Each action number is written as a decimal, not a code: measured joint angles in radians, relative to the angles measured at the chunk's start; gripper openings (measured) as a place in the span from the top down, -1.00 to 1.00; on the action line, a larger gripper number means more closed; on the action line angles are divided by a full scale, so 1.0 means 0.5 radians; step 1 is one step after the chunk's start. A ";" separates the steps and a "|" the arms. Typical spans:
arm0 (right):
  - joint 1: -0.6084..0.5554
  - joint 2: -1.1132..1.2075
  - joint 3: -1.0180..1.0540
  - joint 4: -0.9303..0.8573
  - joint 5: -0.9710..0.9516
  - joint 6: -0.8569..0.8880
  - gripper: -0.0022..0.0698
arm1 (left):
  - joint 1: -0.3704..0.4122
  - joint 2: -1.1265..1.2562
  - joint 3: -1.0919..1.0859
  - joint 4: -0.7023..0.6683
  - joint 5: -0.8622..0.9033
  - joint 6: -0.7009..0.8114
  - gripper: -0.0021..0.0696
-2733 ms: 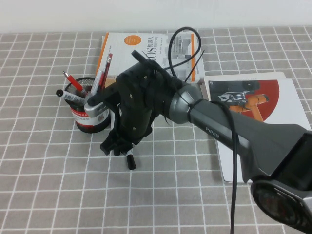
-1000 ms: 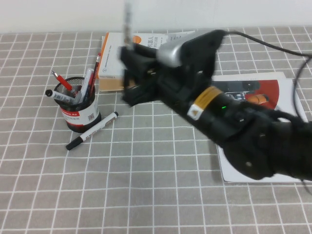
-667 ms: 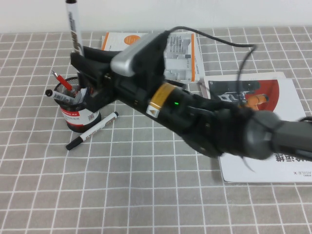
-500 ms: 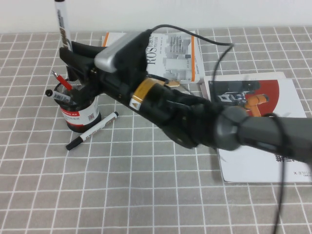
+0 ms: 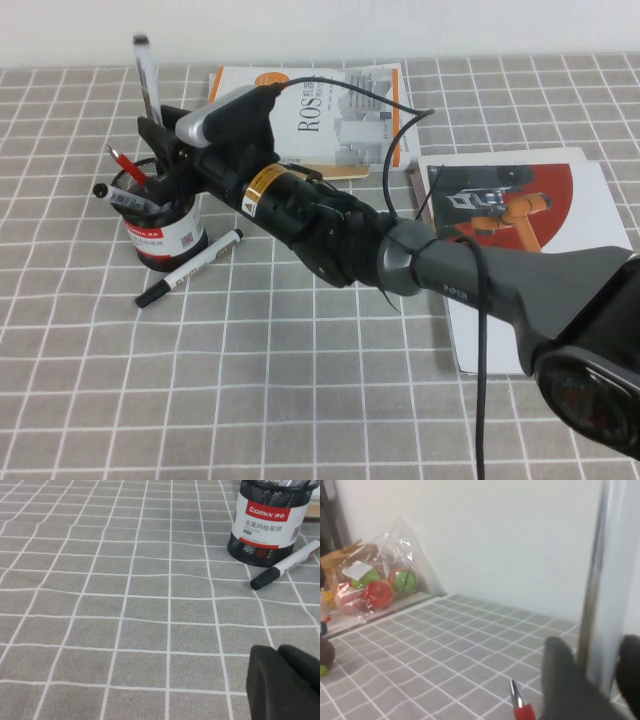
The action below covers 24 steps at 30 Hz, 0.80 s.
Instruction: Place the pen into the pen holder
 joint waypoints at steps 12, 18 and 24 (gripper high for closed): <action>-0.020 -0.014 -0.005 0.000 0.025 0.059 0.09 | 0.000 0.000 0.000 0.000 0.000 0.000 0.95; -0.020 -0.178 0.004 -0.198 0.050 0.273 0.82 | 0.000 0.000 0.000 0.000 0.000 0.000 0.95; -0.024 -0.541 0.222 -0.697 0.103 0.665 0.96 | 0.000 0.000 0.000 0.000 0.000 0.000 0.95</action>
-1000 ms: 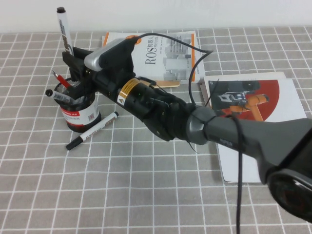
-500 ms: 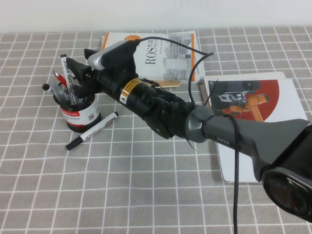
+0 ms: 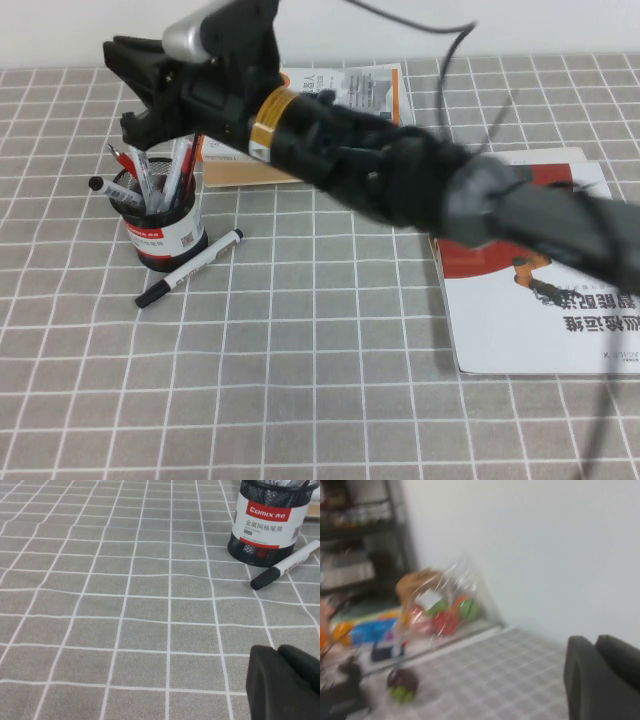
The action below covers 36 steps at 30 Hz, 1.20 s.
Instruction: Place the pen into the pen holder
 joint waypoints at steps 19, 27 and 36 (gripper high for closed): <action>-0.077 -1.484 1.641 -0.595 0.167 0.331 0.97 | 0.000 0.000 0.000 0.000 0.000 0.000 0.95; -0.077 -1.991 2.052 -0.674 0.333 0.331 0.97 | 0.000 0.000 0.000 0.000 0.000 0.000 0.95; -0.077 -2.614 2.463 -0.730 0.877 0.331 0.97 | 0.000 0.000 0.000 0.000 0.000 0.000 0.95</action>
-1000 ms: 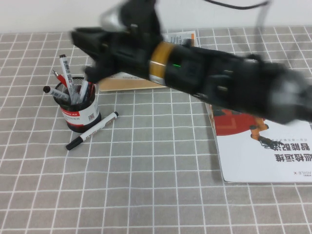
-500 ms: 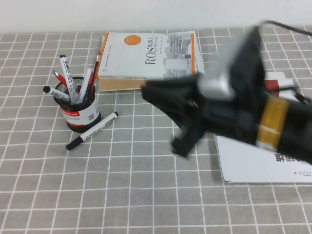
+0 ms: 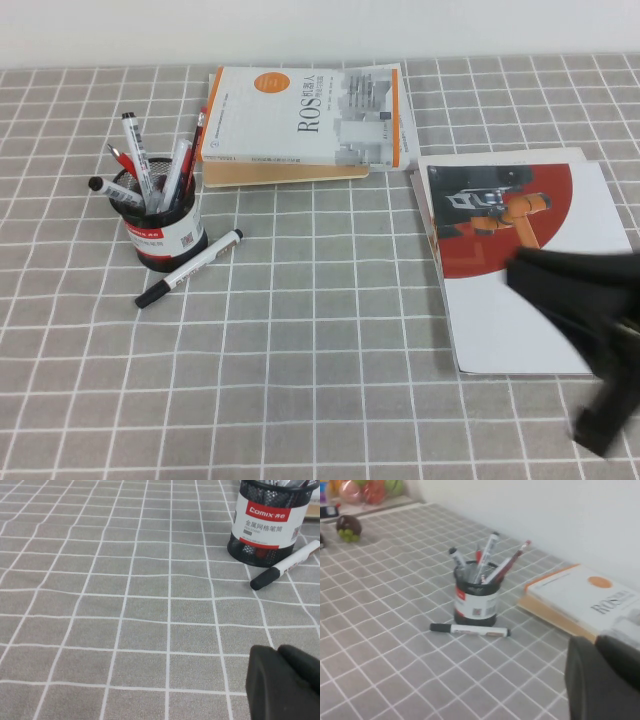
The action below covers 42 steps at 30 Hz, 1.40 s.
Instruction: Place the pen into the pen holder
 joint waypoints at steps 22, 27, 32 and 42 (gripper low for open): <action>-0.236 -0.892 0.532 2.001 0.626 -1.625 0.97 | 0.000 0.000 0.000 0.000 0.000 0.000 0.95; -0.543 -0.949 0.832 2.595 -0.021 -2.433 0.97 | 0.000 0.000 0.000 0.000 0.000 0.000 0.95; -0.757 -1.203 0.899 2.402 0.164 -1.952 0.97 | 0.000 0.000 0.000 0.000 0.000 0.000 0.95; -1.271 -1.646 1.116 2.158 0.563 -1.642 0.97 | 0.000 0.000 0.000 0.000 0.000 0.000 0.95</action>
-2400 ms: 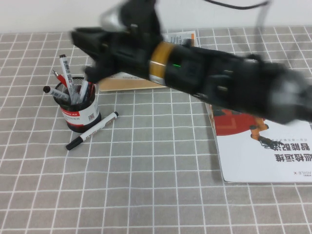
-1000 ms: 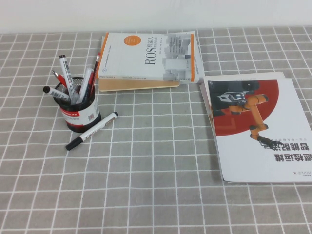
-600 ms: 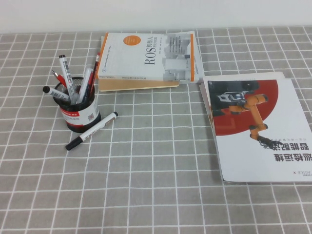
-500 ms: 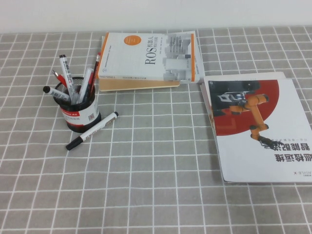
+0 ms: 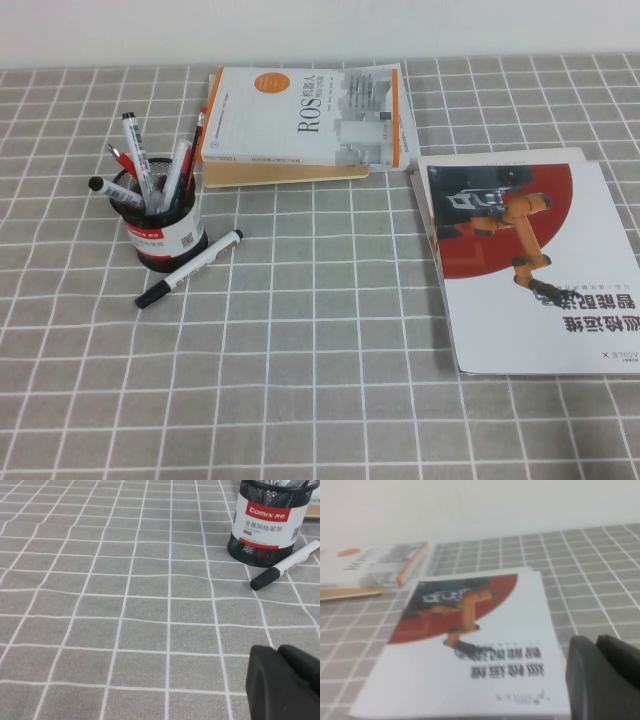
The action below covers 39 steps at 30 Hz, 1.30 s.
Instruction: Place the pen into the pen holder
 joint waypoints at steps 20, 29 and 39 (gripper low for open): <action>-0.058 -0.013 0.010 -0.062 0.456 0.063 0.97 | 0.000 0.000 0.000 0.000 0.000 0.000 0.95; -0.058 -0.013 0.010 -0.062 0.456 0.063 0.97 | 0.000 0.000 0.000 0.000 0.000 0.000 0.95; -0.058 -0.013 0.010 -0.062 0.456 0.063 0.97 | 0.000 0.000 0.000 0.000 0.000 0.000 0.95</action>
